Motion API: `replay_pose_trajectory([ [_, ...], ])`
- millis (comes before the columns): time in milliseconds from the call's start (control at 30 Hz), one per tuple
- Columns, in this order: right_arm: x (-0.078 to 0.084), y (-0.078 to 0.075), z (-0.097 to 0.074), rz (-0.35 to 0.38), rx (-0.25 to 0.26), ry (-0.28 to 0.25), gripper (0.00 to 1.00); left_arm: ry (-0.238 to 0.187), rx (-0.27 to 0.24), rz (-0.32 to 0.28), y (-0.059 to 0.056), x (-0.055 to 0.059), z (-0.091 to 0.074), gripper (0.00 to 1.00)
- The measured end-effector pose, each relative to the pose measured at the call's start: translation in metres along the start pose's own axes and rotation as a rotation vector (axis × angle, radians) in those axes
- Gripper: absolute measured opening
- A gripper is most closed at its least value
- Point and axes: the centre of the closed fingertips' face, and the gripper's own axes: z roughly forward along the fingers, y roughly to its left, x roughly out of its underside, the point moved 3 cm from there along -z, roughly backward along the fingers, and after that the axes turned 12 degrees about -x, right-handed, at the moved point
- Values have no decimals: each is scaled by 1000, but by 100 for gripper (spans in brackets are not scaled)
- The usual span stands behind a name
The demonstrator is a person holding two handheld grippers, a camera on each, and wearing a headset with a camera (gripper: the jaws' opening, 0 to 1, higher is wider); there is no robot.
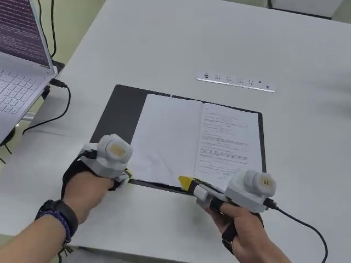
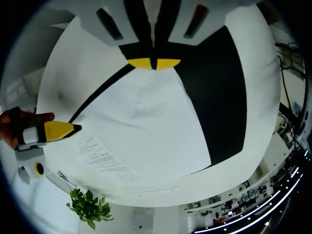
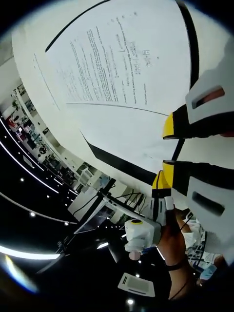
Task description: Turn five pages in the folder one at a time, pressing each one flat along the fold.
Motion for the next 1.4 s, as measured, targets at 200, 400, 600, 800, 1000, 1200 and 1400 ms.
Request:
replay_pose_trajectory([
  [200,-14,-14,6,3,35,-28,10,11,8,-23,2,1,1,0],
  [400,-37,-31,8,34,67,-97,7,24,17,-51,3,1,2,0],
  [600,-53,-46,16,41,76,-122,6,28,25,-57,3,1,1,0],
  [800,-61,-55,25,44,73,-127,5,34,35,-66,2,1,0,0],
  [1000,-67,-59,32,49,66,-132,4,35,36,-68,3,1,1,0],
  [1200,-71,-67,38,61,77,-137,1,39,33,-63,3,1,2,0],
  [1400,-77,-70,42,64,77,-144,0,42,32,-69,4,1,2,0],
])
